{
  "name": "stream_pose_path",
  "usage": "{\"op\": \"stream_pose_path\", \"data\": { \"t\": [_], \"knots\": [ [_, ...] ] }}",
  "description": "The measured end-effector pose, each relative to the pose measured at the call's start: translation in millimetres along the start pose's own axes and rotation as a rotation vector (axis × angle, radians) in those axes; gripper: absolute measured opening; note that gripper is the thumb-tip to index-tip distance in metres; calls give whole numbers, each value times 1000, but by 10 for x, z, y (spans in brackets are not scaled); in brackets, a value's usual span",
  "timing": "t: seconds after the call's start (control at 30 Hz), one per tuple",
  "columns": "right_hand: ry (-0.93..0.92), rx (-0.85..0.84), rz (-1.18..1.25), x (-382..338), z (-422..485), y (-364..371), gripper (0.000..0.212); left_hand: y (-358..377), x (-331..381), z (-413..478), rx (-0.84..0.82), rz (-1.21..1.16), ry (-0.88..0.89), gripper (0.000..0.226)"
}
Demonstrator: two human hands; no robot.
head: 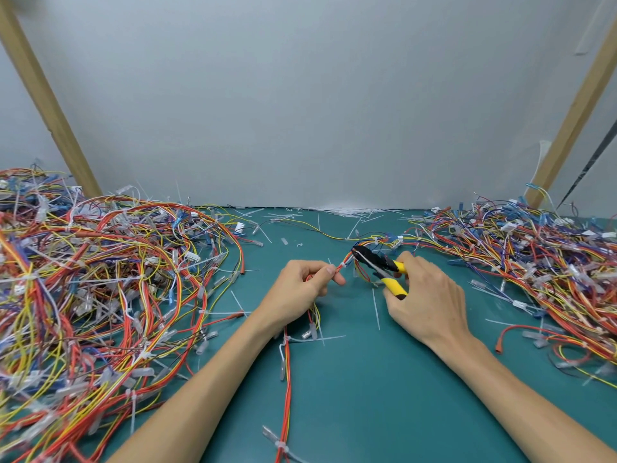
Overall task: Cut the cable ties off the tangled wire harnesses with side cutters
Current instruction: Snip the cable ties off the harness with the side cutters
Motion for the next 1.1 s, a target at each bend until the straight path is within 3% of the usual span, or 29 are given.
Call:
{"op": "stream_pose_path", "data": {
  "t": [0.57, 0.83, 1.1],
  "knots": [
    [-28, 104, 165, 0, -7, -18, 38, 1, -2, -4, -3, -27, -3, 34],
    [-73, 7, -9, -22, -34, 59, 39, 3, -26, 9, -37, -164, -66, 32],
    [-25, -47, 12, 5, -31, 89, 39, 7, 8, -18, -134, -319, -133, 25]
  ]
}}
Point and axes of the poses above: each hand's wrist, its own z-axis towards the middle knuckle, its own y-axis out of the palm, x = y × z, the point moved 4 cm from there along z, towards the middle knuckle, and after that the axes turned 5 degrees about x, right-handed, at the moved point
